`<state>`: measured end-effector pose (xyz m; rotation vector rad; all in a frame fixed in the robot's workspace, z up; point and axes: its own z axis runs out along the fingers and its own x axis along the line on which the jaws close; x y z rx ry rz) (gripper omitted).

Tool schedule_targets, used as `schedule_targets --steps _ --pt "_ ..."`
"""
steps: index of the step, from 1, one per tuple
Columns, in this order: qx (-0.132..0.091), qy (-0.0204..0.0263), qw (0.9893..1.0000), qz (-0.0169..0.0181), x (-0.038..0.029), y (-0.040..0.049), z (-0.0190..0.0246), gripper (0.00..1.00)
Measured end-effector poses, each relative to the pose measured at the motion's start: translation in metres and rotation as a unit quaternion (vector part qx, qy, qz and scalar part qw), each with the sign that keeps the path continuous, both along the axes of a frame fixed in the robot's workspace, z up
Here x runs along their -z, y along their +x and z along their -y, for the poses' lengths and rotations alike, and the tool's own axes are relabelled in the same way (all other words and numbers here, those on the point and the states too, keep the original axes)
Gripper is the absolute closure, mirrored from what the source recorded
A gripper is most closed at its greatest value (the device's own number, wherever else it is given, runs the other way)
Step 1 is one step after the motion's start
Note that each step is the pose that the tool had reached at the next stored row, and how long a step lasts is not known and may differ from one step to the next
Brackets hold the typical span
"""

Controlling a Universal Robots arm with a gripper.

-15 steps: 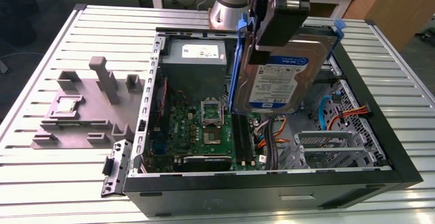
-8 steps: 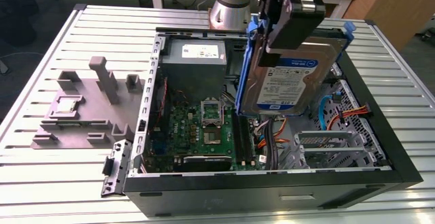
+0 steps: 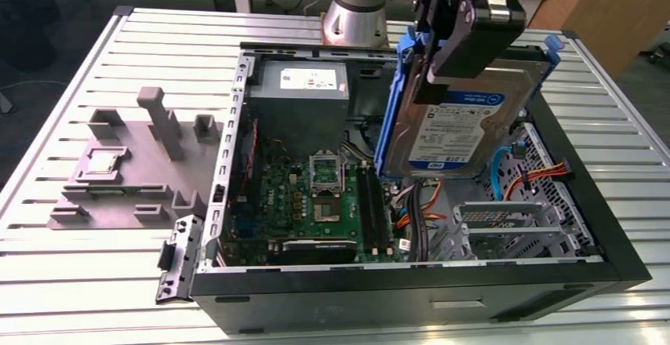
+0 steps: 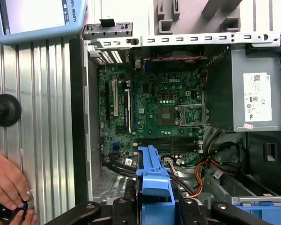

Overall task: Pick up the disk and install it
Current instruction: 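Pick up the disk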

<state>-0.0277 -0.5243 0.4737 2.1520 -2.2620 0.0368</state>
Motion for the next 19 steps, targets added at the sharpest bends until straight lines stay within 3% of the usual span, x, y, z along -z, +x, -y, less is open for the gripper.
schedule_targets --steps 10,19 --pt "0.0 0.0 1.0 0.0 0.0025 0.0103 0.0046 0.63" --pt "0.0 -0.0001 1.0 0.0 0.0064 0.0173 0.0062 0.63"
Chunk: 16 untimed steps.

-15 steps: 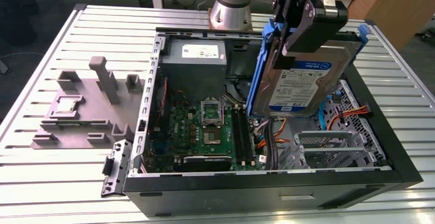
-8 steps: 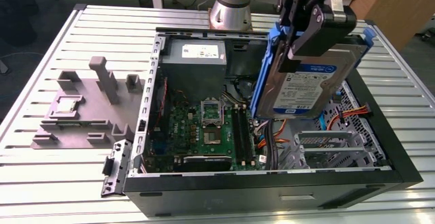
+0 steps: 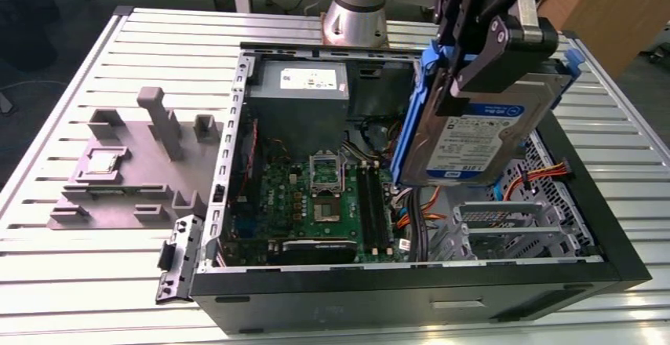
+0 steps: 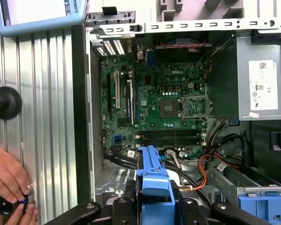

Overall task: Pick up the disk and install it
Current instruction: 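Pick up the disk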

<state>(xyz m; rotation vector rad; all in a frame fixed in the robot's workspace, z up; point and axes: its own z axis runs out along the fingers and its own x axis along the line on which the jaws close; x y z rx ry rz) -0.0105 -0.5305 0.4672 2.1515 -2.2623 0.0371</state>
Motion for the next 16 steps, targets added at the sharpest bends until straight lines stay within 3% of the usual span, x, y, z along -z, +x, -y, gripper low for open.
schedule_targets --steps 8,16 --pt "0.0 0.0 1.0 0.0 0.0032 0.0078 0.002 0.63" --pt "0.0 0.0 1.0 0.0 0.0056 0.0153 0.007 0.63"
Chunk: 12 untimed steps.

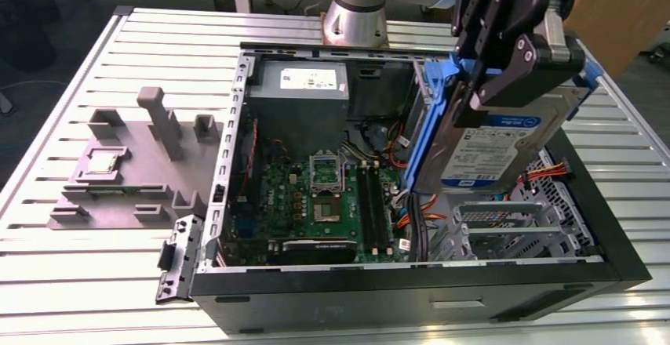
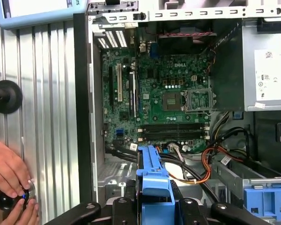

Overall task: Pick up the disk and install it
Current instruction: 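Pick up the disk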

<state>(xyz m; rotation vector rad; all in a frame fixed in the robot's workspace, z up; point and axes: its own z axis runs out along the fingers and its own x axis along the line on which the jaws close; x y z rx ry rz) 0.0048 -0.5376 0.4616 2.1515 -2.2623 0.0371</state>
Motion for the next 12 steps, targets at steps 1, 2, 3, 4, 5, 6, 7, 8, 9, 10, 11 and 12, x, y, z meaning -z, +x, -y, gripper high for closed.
schedule_targets --steps 1,2,3,4,5,6,7,8,9,10,11,12 --pt "0.0 0.0 1.0 0.0 0.0002 0.0014 0.0008 0.63" --pt "0.0 0.0 1.0 0.0 0.0005 0.003 0.0016 0.63" --pt "0.0 0.0 1.0 0.0 0.0007 0.0045 0.0022 0.63" --pt "0.0 0.0001 1.0 0.0 0.0009 0.0061 0.0026 0.63" --pt "0.0 0.0 1.0 0.0 0.0011 0.0077 0.0029 0.63" --pt "0.0 0.0 1.0 0.0 0.0012 0.0093 0.0032 0.63" --pt "0.0 -0.0001 1.0 0.0 0.0013 0.0109 0.0035 0.63" --pt "0.0 0.0 1.0 0.0 0.0015 0.0126 0.0038 0.63" --pt "0.0 0.0 1.0 0.0 0.0017 0.0142 0.0041 0.63" --pt "0.0 0.0 1.0 0.0 0.0018 0.0155 0.0043 0.63" --pt "0.0 0.0 1.0 0.0 0.0019 0.0168 0.0045 0.63" --pt "0.0 0.0 1.0 0.0 0.0021 0.018 0.0048 0.63"
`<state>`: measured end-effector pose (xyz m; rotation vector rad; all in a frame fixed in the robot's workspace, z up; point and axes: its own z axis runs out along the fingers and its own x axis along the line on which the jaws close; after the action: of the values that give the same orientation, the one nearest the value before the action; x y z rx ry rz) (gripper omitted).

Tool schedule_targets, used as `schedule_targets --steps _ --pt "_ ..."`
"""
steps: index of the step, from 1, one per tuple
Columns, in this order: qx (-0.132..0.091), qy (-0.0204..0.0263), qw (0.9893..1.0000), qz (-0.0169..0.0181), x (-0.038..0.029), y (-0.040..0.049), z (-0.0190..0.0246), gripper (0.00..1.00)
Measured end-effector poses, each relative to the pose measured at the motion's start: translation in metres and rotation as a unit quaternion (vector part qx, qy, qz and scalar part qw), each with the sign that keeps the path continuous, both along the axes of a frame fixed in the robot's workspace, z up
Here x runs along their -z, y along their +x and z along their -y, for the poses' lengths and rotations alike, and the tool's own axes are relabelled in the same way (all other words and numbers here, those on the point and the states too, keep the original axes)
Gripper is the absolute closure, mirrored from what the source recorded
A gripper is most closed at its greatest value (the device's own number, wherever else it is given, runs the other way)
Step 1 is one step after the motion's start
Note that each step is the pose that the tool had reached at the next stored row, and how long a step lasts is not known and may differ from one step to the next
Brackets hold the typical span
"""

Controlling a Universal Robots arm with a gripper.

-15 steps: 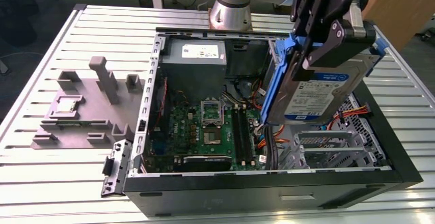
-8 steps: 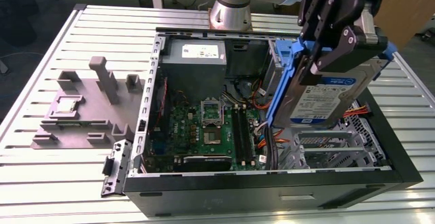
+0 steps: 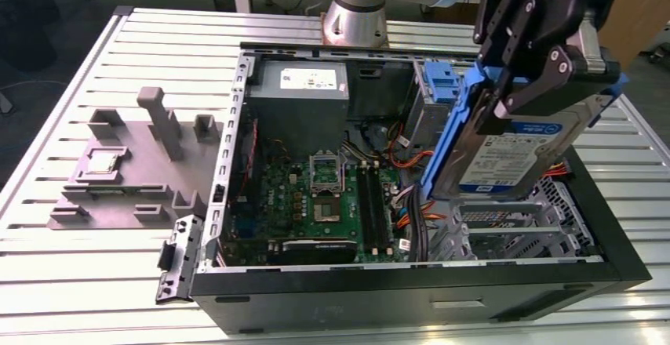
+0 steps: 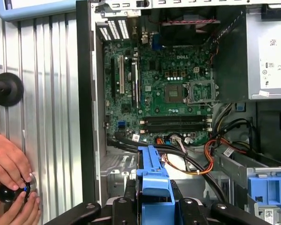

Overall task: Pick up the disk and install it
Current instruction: 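Pick up the disk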

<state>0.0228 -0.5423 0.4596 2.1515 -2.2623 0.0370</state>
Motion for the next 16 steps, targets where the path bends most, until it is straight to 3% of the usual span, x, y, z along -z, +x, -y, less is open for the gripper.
schedule_targets --steps 16 --pt "0.0 0.0 1.0 0.0 0.0015 0.0176 0.0011 0.63"
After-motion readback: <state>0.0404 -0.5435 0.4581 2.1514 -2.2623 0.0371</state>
